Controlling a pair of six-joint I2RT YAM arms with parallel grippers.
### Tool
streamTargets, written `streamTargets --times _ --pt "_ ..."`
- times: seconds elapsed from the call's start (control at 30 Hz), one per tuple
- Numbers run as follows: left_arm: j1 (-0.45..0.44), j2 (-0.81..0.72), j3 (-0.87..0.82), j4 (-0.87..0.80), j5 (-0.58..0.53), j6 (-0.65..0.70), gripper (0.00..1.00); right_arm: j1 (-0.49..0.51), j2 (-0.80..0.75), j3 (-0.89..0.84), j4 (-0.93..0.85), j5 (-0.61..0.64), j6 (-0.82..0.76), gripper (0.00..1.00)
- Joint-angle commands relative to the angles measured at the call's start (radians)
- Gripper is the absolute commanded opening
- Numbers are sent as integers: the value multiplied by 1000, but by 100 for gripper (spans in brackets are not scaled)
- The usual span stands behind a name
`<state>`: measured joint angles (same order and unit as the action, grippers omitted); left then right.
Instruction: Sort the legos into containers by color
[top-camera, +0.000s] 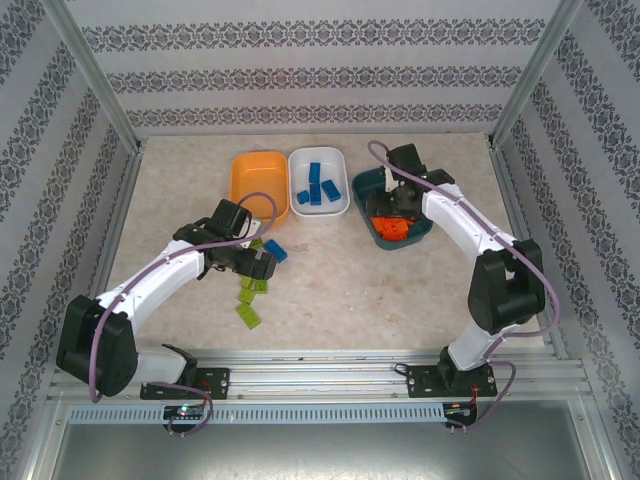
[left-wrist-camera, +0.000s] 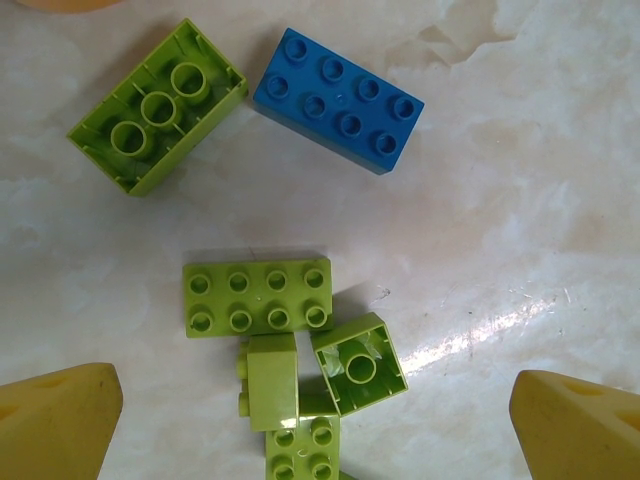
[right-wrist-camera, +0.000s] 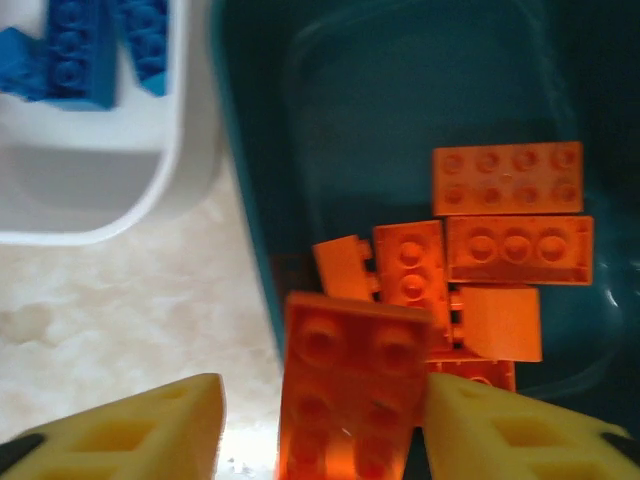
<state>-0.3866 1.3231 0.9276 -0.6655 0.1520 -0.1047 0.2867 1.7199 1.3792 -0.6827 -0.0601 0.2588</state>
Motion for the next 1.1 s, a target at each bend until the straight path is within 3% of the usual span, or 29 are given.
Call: streamTargets --times 0.0,0.17,0.37,0.53,0.87,1.07 --pt "-13 -37 19 -28 -32 12 100 15 57 56 -67 96 -13 67" --pt "-13 -79 18 -25 -124 2 100 149 0 43 -32 154 7 70" --pt "32 -187 0 -13 -314 -36 100 359 56 14 125 -121 123 70" --pt "53 -301 -30 18 -414 -51 100 469 223 143 114 -141 102 71" --pt "57 -449 -73 78 -449 -52 100 534 478 386 6 -77 15 76" --pt "58 -452 -79 87 -427 -50 100 547 580 502 -64 -14 -18 74"
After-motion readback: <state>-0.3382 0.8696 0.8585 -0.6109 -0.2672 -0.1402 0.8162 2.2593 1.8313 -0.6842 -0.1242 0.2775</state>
